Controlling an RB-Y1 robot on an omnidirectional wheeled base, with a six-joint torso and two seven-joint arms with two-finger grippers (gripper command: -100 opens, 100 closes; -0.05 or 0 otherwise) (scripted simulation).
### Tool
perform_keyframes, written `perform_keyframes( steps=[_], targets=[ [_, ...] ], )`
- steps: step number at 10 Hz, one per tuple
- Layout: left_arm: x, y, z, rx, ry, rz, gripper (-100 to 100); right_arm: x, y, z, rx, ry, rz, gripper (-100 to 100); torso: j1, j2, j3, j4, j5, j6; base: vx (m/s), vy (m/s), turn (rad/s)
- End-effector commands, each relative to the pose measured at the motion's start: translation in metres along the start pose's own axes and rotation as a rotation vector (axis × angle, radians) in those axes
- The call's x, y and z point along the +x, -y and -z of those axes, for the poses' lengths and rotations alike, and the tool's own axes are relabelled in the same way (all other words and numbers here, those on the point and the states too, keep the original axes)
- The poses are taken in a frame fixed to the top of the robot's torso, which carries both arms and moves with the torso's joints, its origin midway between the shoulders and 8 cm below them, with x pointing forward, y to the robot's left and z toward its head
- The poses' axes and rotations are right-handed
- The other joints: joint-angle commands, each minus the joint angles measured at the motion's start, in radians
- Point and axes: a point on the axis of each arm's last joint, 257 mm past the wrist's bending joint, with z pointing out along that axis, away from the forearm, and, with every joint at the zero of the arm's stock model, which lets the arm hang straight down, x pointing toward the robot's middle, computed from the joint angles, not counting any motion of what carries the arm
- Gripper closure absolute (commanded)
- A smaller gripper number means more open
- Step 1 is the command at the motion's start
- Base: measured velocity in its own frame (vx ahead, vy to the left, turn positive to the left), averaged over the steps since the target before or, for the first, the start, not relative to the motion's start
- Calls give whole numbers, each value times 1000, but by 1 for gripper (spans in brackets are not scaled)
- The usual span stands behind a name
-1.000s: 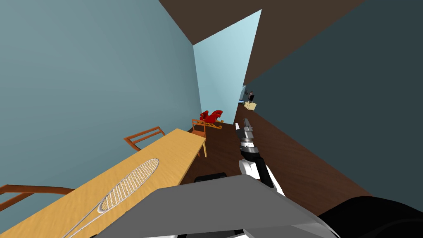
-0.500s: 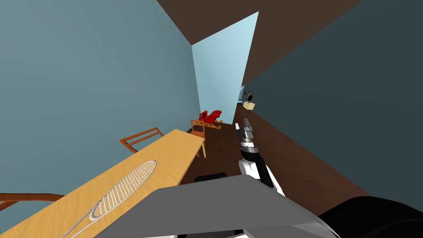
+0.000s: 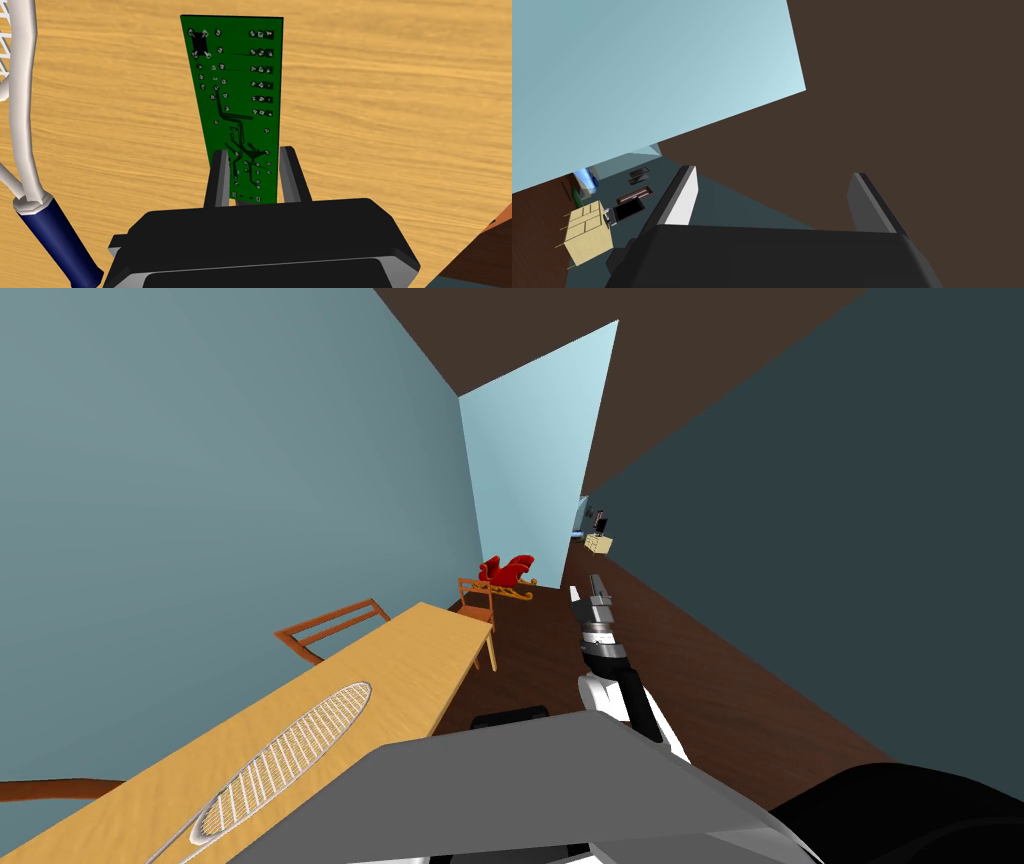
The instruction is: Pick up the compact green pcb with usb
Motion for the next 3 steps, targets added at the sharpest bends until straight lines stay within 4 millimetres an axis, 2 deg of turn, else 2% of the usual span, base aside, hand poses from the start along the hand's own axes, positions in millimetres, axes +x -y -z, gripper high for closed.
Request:
perform_keyframes(
  steps=[1, 2, 3],
  targets=[
    [-7, -2, 4, -5, 1, 8, 100, 0, 0, 0, 0, 0, 0, 0, 0, 0, 0, 0, 0, 0, 19, -19, -40],
    [-4, -2, 3, -2, 1, 1, 100, 0, 0, 0, 0, 0, 0, 0, 0, 0, 0, 0, 0, 0, 8, -7, -1],
    [-4, -2, 3, -3, 1, 4, 0, 0, 0, 0, 0, 0, 0, 0, 1, 0, 0, 0, 1, 0, 0, 0, 0]
  ],
)
